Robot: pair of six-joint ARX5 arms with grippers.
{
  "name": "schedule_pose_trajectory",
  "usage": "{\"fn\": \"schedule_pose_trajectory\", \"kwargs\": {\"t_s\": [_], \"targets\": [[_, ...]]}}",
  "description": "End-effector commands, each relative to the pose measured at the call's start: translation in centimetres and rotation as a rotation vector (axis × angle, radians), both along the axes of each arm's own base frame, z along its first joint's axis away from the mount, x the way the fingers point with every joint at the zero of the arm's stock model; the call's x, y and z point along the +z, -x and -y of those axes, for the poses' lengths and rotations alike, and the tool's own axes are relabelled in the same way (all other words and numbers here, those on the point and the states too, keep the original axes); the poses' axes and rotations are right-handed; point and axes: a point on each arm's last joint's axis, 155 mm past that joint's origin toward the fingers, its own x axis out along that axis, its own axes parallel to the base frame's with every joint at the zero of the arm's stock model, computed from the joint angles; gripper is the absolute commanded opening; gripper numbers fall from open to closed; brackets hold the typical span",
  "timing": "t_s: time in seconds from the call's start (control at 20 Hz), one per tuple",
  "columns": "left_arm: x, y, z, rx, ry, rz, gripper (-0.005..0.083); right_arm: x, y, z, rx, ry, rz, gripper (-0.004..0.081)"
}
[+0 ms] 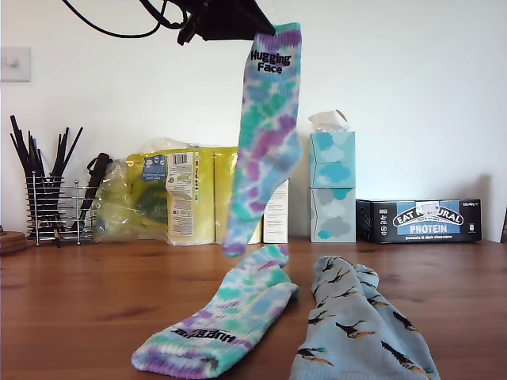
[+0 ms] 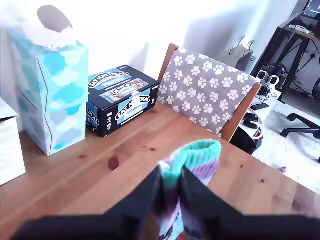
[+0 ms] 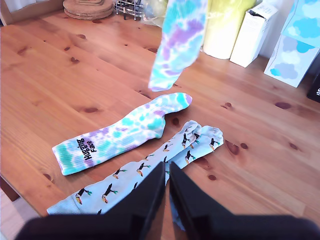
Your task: Pair up the socks based on colour and pattern, by placing each sock on top of its pair
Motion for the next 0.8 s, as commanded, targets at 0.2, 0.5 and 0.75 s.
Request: {"fn": "schedule_pose_trajectory", "kwargs": {"t_s": [0.2,0.5,0.75], "targets": [[-5.9,0.7,1.2,-0.052,-0.122,-0.090,-0.0019,-0.3,-0.1,0.0,-0.004,-0.001,-0.005,-0.0013],[-7.8,3.6,3.0,-0.170,-0.184,-0.106,-0.0019,-0.3,-0.1,0.0,-0.005,-0.002,-0.007,-0.0013],[-4.6,-0.8,1.7,-0.039,-0.181,0.125,-0.0019,-0.4,-0.1,0.0,-0.013,-0.018,-0.022,-0.0013]]}}
